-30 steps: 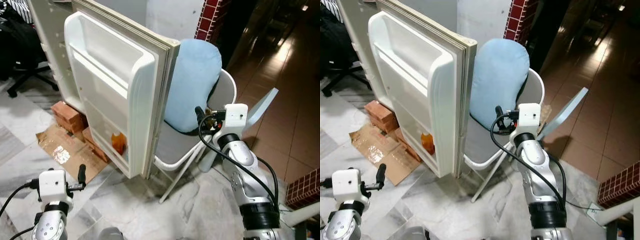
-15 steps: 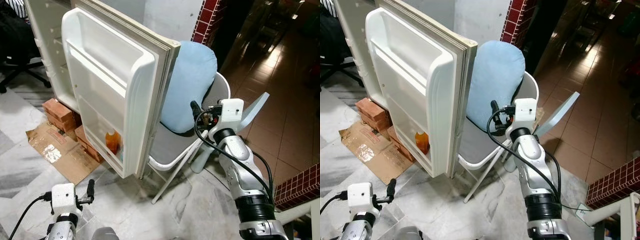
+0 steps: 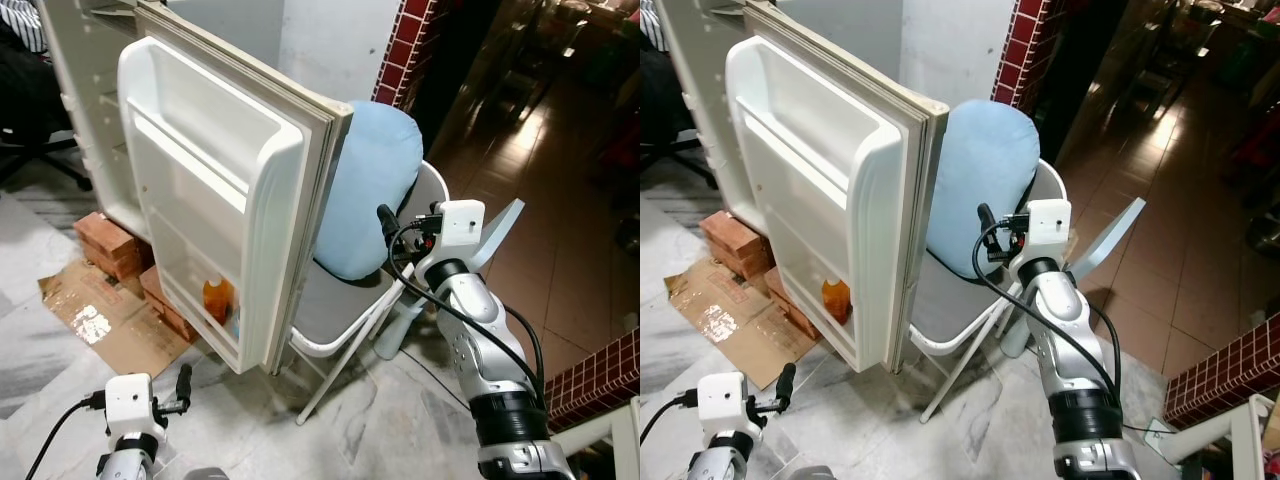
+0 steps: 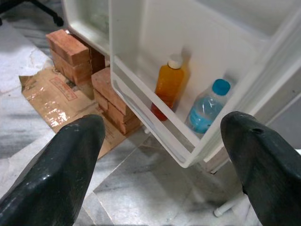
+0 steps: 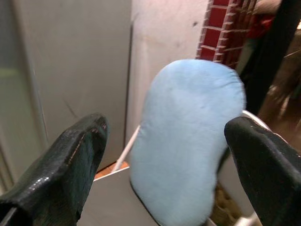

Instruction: Restocking fridge

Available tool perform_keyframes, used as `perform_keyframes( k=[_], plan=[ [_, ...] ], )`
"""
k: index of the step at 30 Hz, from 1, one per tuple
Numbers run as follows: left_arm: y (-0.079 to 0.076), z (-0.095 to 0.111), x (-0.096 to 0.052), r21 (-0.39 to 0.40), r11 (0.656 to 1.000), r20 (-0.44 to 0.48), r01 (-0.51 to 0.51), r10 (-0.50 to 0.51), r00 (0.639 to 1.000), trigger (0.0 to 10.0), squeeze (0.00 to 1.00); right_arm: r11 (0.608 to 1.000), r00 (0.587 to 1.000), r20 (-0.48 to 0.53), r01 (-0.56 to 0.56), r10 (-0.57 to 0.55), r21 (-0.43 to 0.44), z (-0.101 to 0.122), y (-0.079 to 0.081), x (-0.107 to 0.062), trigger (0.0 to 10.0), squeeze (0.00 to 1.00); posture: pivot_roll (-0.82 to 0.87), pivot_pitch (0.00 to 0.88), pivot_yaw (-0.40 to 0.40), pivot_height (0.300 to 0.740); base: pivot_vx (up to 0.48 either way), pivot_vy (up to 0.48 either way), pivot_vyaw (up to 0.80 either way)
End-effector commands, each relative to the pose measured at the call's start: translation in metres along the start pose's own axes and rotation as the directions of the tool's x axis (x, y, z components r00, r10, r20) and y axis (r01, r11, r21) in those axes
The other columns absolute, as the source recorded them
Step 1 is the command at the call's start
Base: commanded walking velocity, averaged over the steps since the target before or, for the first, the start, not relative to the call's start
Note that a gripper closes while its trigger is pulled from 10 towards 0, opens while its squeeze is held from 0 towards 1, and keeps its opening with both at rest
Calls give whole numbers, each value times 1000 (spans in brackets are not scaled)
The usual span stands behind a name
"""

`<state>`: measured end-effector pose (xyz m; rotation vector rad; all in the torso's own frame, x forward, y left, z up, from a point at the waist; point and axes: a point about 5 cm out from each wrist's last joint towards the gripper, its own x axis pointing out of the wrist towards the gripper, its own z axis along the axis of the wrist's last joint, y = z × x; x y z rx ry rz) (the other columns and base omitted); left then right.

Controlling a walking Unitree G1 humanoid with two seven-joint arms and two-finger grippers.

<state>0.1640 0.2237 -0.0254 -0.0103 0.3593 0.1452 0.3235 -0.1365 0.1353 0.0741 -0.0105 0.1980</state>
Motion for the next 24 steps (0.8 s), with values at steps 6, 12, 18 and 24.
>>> perform_keyframes(
  k=[6,12,18,24],
  plan=[
    [2,1,0,5,1000,11,-6,6,1000,10000,0,1000,995,-99,-25,24,-9,-10,4,8,10000,0,110,0,-154,740,318,0,0],
    [11,6,-5,16,999,33,-51,50,998,10000,0,999,986,-163,-27,19,-45,-21,10,7,10000,0,115,0,-149,740,0,0,0],
    [17,6,-10,17,999,18,-52,51,999,10000,0,1000,985,-172,-13,12,-7,-21,18,10,10000,0,125,0,-115,740,0,0,0],
    [22,7,-10,27,998,10,-56,56,998,10000,0,995,981,-168,-90,97,50,-5,45,27,10000,0,133,0,-113,740,0,0,0]
  ],
)
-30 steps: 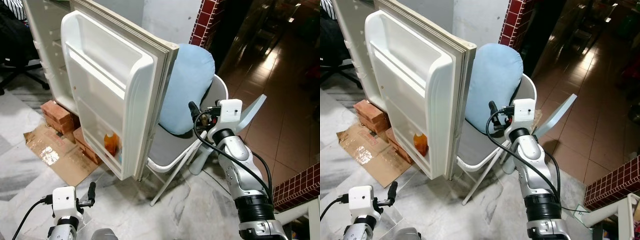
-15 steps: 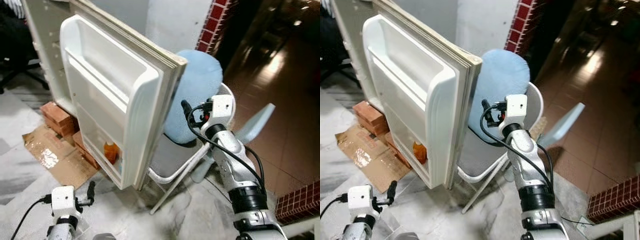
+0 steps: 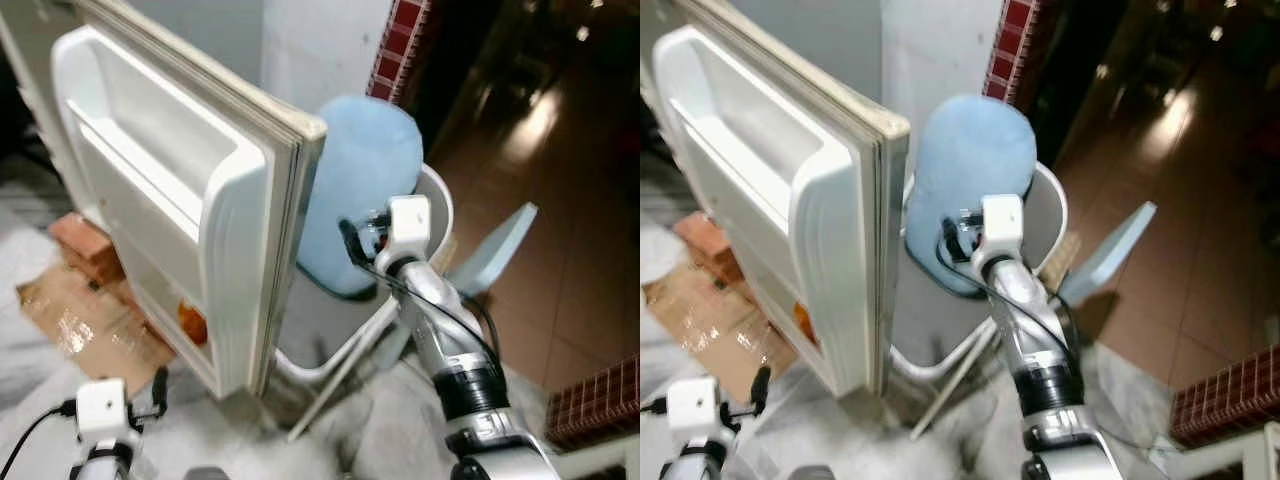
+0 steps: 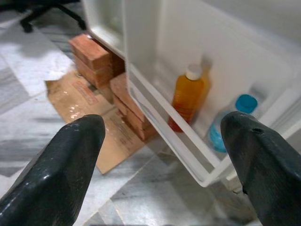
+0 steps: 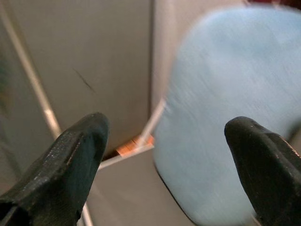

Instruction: Restocking fridge

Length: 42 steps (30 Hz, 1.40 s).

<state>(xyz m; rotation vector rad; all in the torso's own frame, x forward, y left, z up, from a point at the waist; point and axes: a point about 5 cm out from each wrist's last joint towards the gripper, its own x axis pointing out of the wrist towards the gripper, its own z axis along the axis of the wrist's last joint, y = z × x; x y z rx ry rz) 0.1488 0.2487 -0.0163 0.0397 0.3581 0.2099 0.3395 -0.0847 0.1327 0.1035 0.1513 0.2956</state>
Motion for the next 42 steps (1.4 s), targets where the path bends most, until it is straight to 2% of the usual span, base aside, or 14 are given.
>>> perform_keyframes(
  k=[1,8,9,12,13,15,16,17,19,21,25,29,32,42],
  plan=[
    [-6,3,4,-12,1000,2,16,-16,1000,10000,0,999,999,6,-38,38,29,10,9,6,10000,0,132,0,-113,740,0,0,0],
    [-11,3,9,-20,1000,-7,23,-23,1000,10000,0,908,907,55,-419,417,17,43,92,14,10000,0,148,0,-125,740,0,0,0],
    [-11,3,10,-18,1000,-6,19,-19,1000,10000,0,838,837,63,-545,544,8,50,113,7,10000,0,158,0,-133,740,0,0,0],
    [-10,3,11,-16,1000,-4,7,-7,1000,10000,0,702,700,78,-712,709,17,59,134,-11,10000,0,166,0,-140,740,0,0,0],
    [-9,3,11,-18,1000,-5,1,-1,1000,10000,0,600,603,83,-798,793,59,63,139,-24,10000,0,169,0,-145,740,0,0,0],
    [-8,1,11,-27,1000,-12,-10,10,1000,10000,0,409,416,81,-909,906,85,67,143,-49,10000,0,164,0,-146,740,0,0,0],
    [-8,-1,11,-43,999,-23,-16,15,1000,10000,0,344,347,45,-936,937,76,61,133,-60,10000,0,159,0,-145,740,0,0,0],
    [-8,-1,11,-48,999,-25,-18,17,1000,10000,0,328,332,34,-941,943,78,58,129,-62,10000,0,158,0,-144,740,0,0,0],
    [-9,-3,12,-62,998,-34,-21,19,999,10000,0,382,382,-12,-923,924,54,48,118,-57,10000,0,156,0,-142,740,0,0,0],
    [-9,-4,13,-89,996,-50,-26,22,999,10000,0,525,520,-111,-851,847,18,30,99,-41,10000,0,155,0,-139,740,0,0,0],
    [-5,-9,13,-103,994,-77,-46,38,996,10000,0,616,606,-230,-787,762,-33,8,74,-34,10000,0,155,0,-133,740,0,0,0],
    [-4,-15,10,-121,991,-105,-57,45,993,10000,0,609,595,-266,-793,758,-38,2,67,-38,10000,0,153,0,-127,740,0,0,0],
    [-3,-23,6,-154,985,-148,-78,55,987,10000,0,646,642,-291,-757,709,-97,-5,65,-29,10000,0,156,0,-128,740,0,0,0],
    [-7,-71,-19,-350,914,-446,-207,32,894,10000,0,709,726,-77,-685,684,-167,35,116,5,10000,0,189,0,-153,740,0,0,0]
  ],
)
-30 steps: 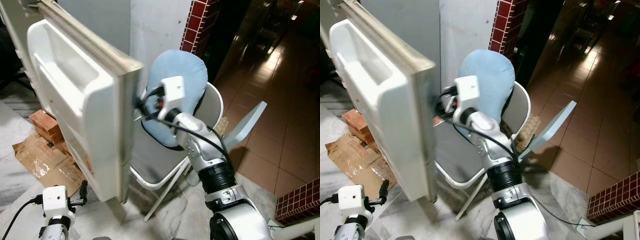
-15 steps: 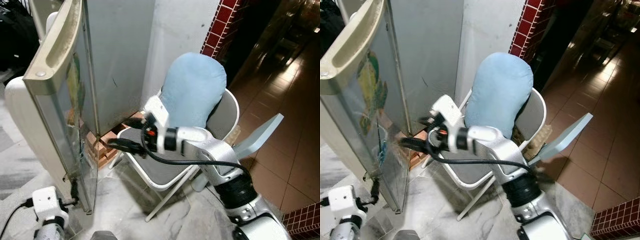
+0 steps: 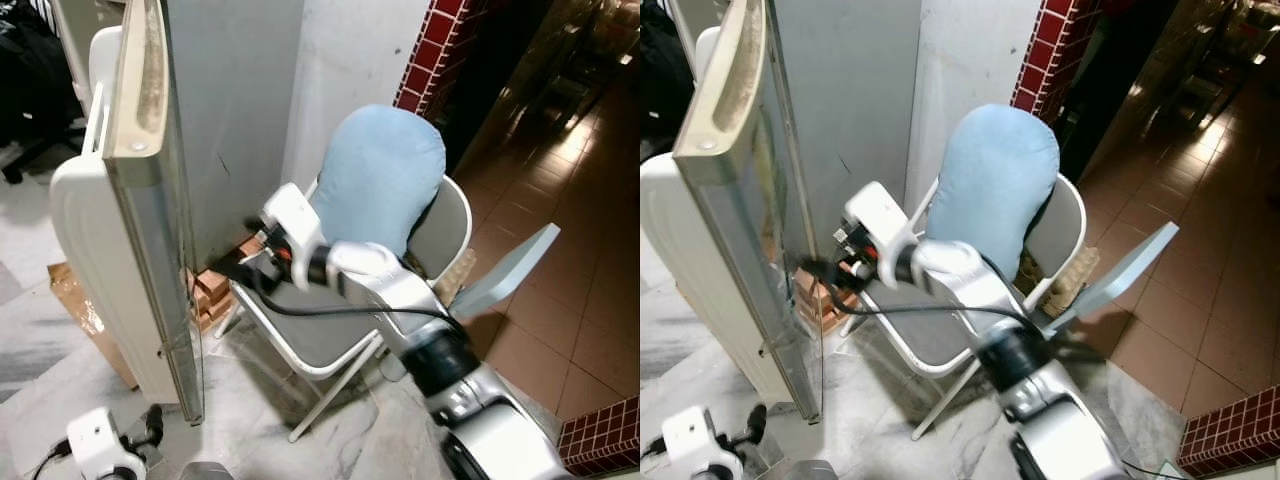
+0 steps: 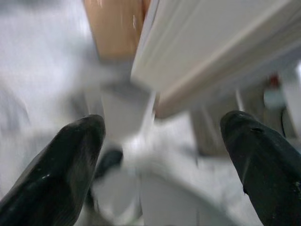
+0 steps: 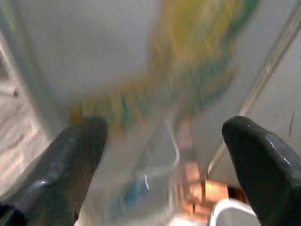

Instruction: Restocking fridge

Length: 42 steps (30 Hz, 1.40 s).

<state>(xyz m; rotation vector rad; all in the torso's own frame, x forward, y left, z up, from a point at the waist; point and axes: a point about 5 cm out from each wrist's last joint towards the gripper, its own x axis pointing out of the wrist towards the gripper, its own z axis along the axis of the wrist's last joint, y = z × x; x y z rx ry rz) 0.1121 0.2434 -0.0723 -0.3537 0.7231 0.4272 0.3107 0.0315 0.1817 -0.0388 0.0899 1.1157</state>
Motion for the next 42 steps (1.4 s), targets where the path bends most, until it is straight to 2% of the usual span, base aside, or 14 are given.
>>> perform_keyframes(
  k=[1,5,7,10,18,23,24,26,27,28,31,34,38,42],
  plan=[
    [-3,-10,-1,-45,999,-48,22,-24,999,10000,0,998,998,24,56,-56,10,3,-8,0,10000,0,190,0,-154,740,0,0,0],
    [1,-17,0,-28,1000,-92,12,-15,996,10000,0,998,996,92,-12,6,63,14,5,9,10000,0,190,0,-156,740,0,0,0],
    [2,-19,1,-9,1000,-114,9,-10,993,10000,0,983,979,154,-148,130,111,24,20,10,10000,0,189,0,-159,740,0,0,0],
    [3,-22,4,11,1000,-145,11,-9,989,10000,0,877,874,254,-458,414,144,42,47,-5,10000,0,189,0,-163,740,0,0,0],
    [16,-36,2,24,1000,-248,-10,16,969,10000,0,664,656,325,-740,681,103,62,60,-61,10000,0,175,0,-170,740,0,0,0],
    [13,-33,4,40,999,-245,3,7,969,10000,0,761,770,197,-635,607,133,36,47,-60,10000,0,172,0,-169,740,0,0,0],
    [14,-28,7,51,999,-227,1,10,974,10000,0,852,865,113,-501,488,151,16,32,-55,10000,0,172,0,-169,740,0,0,0],
    [15,-24,8,50,999,-213,0,11,977,10000,0,903,915,50,-402,399,152,1,22,-54,10000,0,171,0,-167,740,0,0,0],
    [16,-21,9,55,998,-213,1,11,977,10000,0,963,970,-54,-229,238,141,-19,4,-53,10000,0,171,0,-167,740,0,0,0],
    [18,-20,10,62,998,-214,-1,14,977,10000,0,992,985,-153,-62,78,110,-35,-12,-55,10000,0,169,0,-164,740,0,0,0],
    [19,-19,10,71,997,-215,-2,17,977,10000,0,991,969,-219,126,-114,40,-46,-31,-58,10000,0,163,0,-160,740,0,0,0],
    [19,-19,10,77,997,-216,1,16,976,10000,0,974,965,-151,221,-212,46,-31,-36,-44,10000,0,157,0,-154,740,0,0,0],
    [18,-20,10,78,997,-216,6,11,976,10000,0,972,972,-59,232,-229,39,-5,-25,-13,10000,0,158,0,-154,740,0,0,0],
    [19,-20,10,77,997,-216,10,7,976,10000,0,990,991,20,132,-133,58,22,3,9,10000,0,171,0,-155,740,0,0,0]
  ],
)
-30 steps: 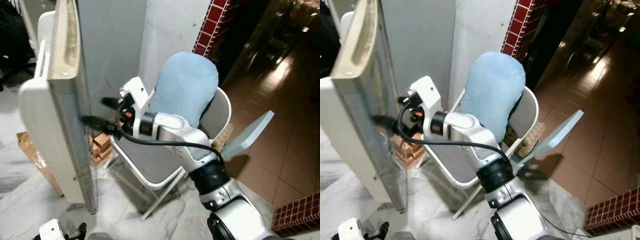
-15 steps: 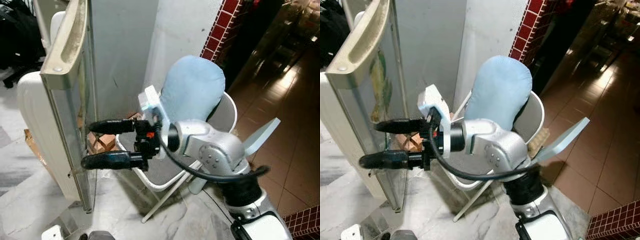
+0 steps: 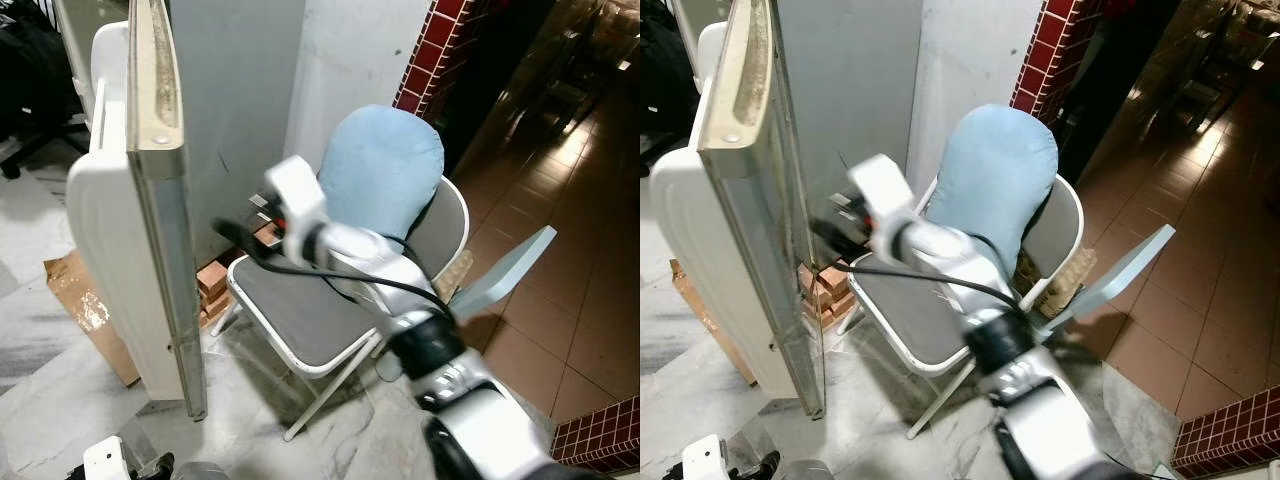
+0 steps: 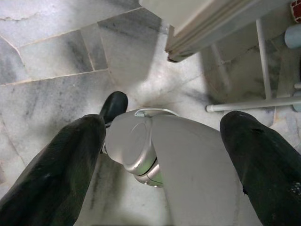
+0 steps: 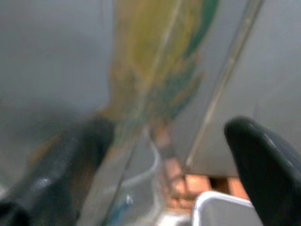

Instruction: Restocking fridge

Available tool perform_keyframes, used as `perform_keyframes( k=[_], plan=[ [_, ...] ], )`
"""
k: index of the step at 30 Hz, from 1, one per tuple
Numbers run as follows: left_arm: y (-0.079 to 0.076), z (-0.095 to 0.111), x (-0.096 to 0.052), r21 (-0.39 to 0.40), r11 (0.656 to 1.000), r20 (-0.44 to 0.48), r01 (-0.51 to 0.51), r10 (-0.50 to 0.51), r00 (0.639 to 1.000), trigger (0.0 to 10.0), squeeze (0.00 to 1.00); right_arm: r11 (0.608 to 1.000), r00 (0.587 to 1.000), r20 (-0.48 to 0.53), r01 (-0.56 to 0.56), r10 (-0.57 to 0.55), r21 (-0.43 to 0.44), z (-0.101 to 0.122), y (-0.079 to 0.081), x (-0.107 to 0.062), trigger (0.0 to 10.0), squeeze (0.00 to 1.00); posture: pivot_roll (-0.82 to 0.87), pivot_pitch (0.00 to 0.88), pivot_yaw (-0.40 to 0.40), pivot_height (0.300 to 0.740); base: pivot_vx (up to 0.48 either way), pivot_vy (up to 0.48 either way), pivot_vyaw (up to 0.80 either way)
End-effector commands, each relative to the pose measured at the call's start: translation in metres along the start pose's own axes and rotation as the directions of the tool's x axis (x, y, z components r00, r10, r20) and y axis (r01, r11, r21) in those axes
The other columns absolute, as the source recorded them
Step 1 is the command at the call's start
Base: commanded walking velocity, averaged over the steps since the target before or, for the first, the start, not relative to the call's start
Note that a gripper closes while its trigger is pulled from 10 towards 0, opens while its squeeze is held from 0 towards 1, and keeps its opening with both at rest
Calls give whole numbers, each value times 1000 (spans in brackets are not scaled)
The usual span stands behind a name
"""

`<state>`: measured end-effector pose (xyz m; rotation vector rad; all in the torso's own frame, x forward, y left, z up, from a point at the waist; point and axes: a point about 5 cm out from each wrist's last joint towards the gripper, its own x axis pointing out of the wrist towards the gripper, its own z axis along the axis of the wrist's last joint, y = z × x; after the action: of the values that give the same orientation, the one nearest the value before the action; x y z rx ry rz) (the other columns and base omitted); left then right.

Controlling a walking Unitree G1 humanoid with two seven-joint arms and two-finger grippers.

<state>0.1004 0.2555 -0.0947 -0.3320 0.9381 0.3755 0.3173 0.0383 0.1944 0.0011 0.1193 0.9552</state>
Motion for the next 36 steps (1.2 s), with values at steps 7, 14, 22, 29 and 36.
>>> perform_keyframes(
  k=[7,14,22,29,36],
  plan=[
    [3,-2,-1,27,1000,-17,8,-8,1000,10000,0,830,847,172,-529,504,174,42,65,-27,10000,0,165,0,-145,740,0,0,0],
    [5,-1,-1,42,999,-18,8,-7,1000,10000,0,720,731,250,-677,636,149,46,44,-74,10000,0,152,0,-133,740,0,0,0],
    [6,32,4,175,984,95,-15,-2,995,10000,0,990,987,-160,48,-26,134,-50,-56,-90,10000,0,137,0,-129,740,0,0,0],
    [-16,73,15,284,958,167,-42,-6,986,10000,0,940,941,-173,315,-291,129,-72,-85,-124,10000,0,111,0,-131,740,0,0,0],
    [-56,184,15,358,925,380,-124,-23,925,10000,0,942,946,-100,319,-309,103,-66,-72,-124,10000,0,42,0,-110,740,0,0,0]
  ],
)
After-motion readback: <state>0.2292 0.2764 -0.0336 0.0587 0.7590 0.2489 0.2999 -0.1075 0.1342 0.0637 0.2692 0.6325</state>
